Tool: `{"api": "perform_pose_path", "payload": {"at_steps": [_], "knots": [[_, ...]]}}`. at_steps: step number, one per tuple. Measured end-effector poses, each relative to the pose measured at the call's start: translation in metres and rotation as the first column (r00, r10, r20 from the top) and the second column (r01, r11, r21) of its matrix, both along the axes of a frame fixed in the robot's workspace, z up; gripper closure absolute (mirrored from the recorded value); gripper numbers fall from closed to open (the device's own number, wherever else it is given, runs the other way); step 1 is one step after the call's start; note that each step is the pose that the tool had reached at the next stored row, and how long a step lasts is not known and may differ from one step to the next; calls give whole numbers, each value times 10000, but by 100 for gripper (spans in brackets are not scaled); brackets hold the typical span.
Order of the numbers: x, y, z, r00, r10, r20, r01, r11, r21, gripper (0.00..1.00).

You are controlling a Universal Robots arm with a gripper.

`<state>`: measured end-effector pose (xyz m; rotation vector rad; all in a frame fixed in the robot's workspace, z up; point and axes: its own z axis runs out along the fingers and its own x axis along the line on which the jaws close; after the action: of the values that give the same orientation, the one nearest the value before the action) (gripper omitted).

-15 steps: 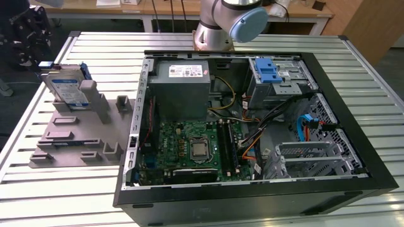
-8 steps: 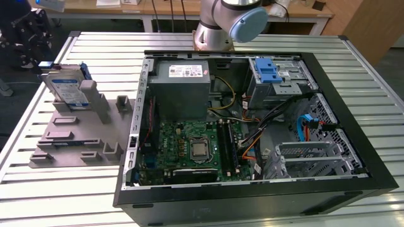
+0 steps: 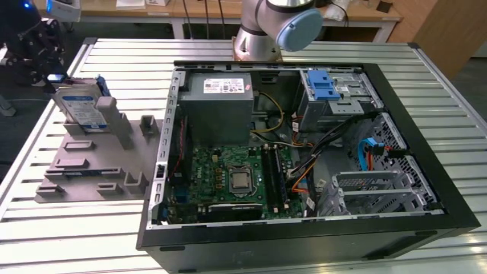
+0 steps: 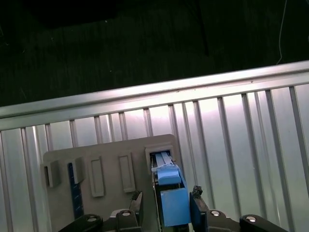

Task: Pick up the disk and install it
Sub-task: 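Pick up the disk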

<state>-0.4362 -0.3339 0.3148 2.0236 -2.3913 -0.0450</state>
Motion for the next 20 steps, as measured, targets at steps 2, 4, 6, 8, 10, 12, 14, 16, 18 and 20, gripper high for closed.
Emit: {"api": "perform_pose_path", "payload": {"at_steps": [2,4,6,8,10,12,14,16,18,20], "knots": [[-3,0,-12,10000,1,1,-1,10000,0,49],[-3,5,-20,10000,0,0,0,10000,-1,49],[-3,14,-30,10000,1,2,-1,10000,0,49],[-3,23,-38,10000,3,2,-3,10000,1,49],[-3,33,-45,10000,5,2,-5,10000,1,49],[-3,42,-53,10000,11,5,-11,10000,2,49],[-8,44,-66,10000,23,39,-23,10000,-1,49],[-17,45,-82,9999,54,110,-54,10000,-2,49],[-23,46,-92,9999,91,139,-91,10000,-1,49],[-32,53,-100,9998,99,145,-99,10000,-1,49]]}}
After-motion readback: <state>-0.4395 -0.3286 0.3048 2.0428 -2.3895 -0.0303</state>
